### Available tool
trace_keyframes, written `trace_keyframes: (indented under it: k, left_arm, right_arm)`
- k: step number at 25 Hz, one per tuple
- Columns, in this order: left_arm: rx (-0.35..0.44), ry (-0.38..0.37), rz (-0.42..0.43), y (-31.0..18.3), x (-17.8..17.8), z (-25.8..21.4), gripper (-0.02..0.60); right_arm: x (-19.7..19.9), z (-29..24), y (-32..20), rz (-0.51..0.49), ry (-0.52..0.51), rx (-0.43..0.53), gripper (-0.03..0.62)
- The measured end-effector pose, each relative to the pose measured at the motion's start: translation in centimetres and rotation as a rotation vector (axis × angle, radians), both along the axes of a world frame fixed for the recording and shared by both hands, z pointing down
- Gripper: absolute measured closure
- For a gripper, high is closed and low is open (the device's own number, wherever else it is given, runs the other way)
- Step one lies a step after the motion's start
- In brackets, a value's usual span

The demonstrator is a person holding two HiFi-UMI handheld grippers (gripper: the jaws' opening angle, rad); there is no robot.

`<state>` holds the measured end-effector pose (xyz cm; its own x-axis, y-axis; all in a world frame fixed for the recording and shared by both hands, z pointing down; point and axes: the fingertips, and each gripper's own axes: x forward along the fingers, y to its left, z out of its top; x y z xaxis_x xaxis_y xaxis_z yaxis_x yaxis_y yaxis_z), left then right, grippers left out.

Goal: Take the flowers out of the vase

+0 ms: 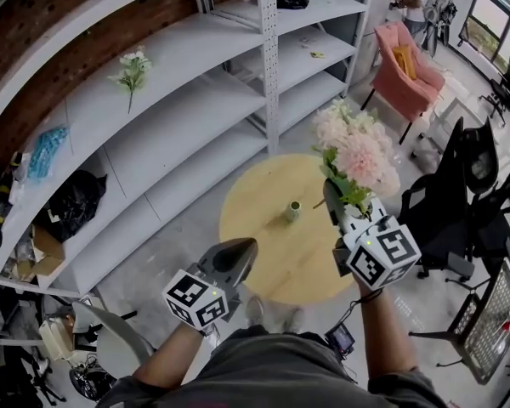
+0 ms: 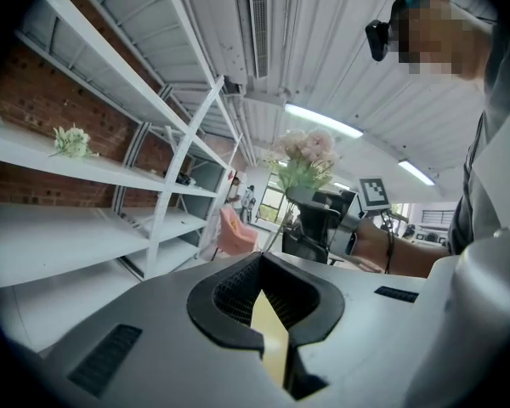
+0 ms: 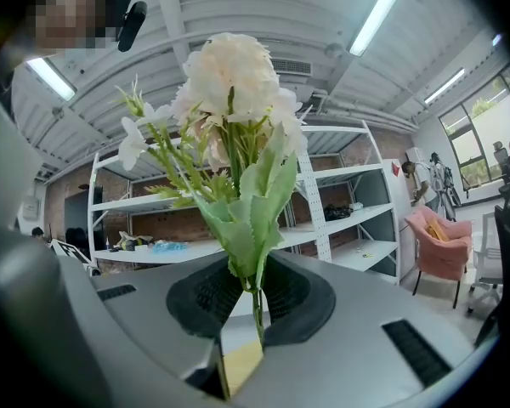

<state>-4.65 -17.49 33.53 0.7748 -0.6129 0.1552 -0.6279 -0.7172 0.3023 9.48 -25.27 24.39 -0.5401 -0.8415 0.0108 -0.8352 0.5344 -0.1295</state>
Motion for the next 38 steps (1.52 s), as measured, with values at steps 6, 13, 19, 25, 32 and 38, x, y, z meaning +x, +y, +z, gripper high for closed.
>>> trace_keyframes:
  k: [6,13,19,25,32,38]
  left_arm:
    - [0.0,0.0,0.008,-0.3,0.7,-0.3,0.572]
    - [-0.008,0.005,0.005,-0.8,1.4,-0.3,0.572]
    - [-0.002,0.006,-0.002,-1.2,2.4,-0.5,0.572]
    - [-0.004,0.003,-0.015,-1.3,3.0,-0.3,0.572]
    - [0.0,0.003,-0.027,-1.4,2.7,-0.5,0.572]
    - [0.002,-0.001,-0.031,-1.1,2.8,-0.5,0.572]
  right_arm:
    - [-0.2,0.0,0.4,-0.008,-0.011,-0.008,0.537]
    - [0.3,1.1,0.3,-0.012,-0.015,-0.042,0.537]
    - [0.4,1.2,0.2,-0.037,-0.007,-0.041,0.539]
    - [0.8,2.2,-0.1,-0.047,-0.018,-0.064,0.542]
    - [0.7,2.1,-0.5,-0.053,-0.021,-0.065,0.543]
    - [0.8,2.2,-0.4,-0.058,-0.022,-0.072,0.543]
